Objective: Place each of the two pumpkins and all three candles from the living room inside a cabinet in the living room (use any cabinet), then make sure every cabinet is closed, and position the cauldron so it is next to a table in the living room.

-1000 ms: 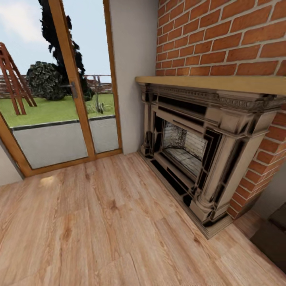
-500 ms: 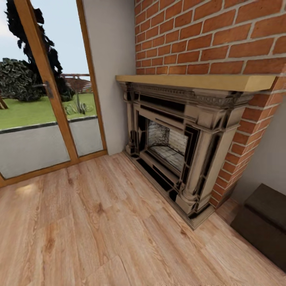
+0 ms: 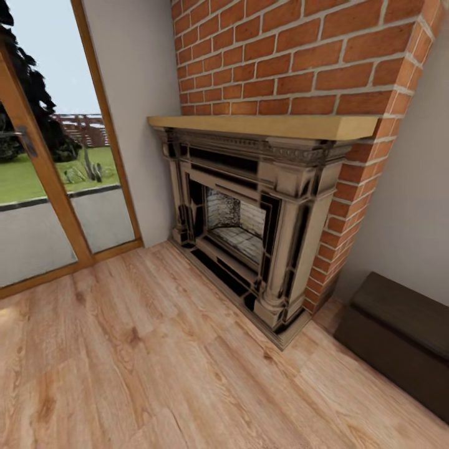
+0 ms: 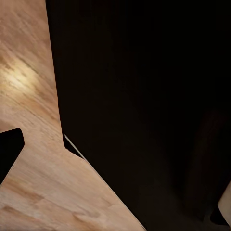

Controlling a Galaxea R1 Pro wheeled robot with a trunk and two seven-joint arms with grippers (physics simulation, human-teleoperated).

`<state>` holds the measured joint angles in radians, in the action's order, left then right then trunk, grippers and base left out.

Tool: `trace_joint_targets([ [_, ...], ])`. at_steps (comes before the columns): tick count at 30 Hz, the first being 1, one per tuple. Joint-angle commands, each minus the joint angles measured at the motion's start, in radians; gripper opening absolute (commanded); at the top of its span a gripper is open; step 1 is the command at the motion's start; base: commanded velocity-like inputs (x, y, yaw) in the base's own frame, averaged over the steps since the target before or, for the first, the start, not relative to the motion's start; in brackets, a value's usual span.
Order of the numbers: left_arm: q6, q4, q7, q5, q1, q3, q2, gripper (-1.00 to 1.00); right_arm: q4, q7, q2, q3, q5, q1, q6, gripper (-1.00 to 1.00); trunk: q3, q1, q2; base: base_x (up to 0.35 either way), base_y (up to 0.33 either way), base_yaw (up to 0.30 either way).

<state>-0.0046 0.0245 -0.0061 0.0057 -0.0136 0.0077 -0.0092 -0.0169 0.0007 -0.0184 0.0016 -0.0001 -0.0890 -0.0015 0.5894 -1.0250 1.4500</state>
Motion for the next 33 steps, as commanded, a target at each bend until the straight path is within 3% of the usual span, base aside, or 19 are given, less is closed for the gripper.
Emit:
trace_joint_targets([
  [1,0.000,0.000,0.000,0.000,0.000,0.000,0.000,1.00,0.000,0.000,0.000,0.000,0.000,0.000,0.000,1.00,0.000,0.000,0.000,0.000,0.000,-0.284],
  [33,0.000,0.000,0.000,0.000,0.000,0.000,0.000,1.00,-0.001,0.002,-0.001,0.000,-0.002,0.000,0.001,1.00,0.001,0.000,0.000,0.000,0.000,-0.285],
])
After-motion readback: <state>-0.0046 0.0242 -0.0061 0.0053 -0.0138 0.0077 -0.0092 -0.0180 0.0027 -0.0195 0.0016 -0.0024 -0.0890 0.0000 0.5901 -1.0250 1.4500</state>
